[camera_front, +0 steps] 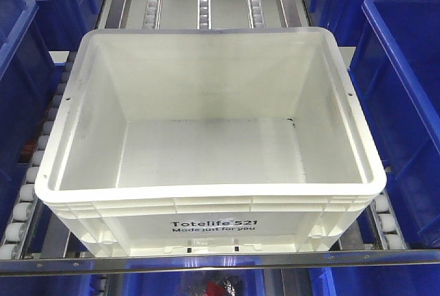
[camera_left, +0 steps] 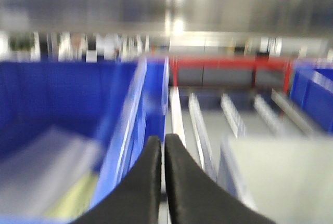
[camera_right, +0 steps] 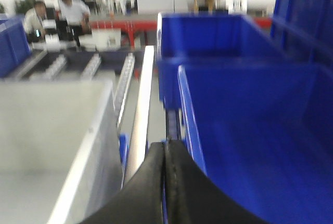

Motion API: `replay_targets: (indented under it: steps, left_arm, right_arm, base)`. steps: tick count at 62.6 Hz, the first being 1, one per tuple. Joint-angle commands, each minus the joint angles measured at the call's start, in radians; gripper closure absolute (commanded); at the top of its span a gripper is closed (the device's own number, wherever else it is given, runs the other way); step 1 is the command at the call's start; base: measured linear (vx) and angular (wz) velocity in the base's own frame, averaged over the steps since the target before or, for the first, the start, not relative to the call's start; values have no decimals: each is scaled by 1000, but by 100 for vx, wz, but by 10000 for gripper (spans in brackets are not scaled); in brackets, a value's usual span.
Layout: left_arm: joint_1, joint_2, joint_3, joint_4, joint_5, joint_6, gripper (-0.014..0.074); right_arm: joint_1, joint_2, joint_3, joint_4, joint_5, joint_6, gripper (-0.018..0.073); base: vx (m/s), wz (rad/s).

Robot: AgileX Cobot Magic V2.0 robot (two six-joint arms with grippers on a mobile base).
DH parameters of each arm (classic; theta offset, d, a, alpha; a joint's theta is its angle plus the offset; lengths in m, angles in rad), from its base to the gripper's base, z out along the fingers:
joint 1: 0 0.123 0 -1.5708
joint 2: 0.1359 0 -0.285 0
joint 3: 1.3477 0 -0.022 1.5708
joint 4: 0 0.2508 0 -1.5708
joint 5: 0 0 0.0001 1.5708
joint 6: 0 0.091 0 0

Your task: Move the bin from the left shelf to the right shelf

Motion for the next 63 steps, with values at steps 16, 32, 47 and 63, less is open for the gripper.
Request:
replay_targets:
  steps: [16,32,47,63]
  left_arm:
    - [3,29,-8,-4,23,-16,568]
    - [-7,60,-8,-4,24,16,227]
    - [-140,143,-20,-73,75,119,-24]
    - [-339,336,-141,-92,263,220,6]
  right_arm:
    - [1,67,-25,-3,-22,-2,526]
    - [1,68,-25,3,4,-21,90]
    - [43,193,-103,45,130,-64,-169]
    - [259,458,-307,-42,343,-11,-138]
  base:
    - [0,0]
    - [0,0]
    - [0,0]
    - [0,0]
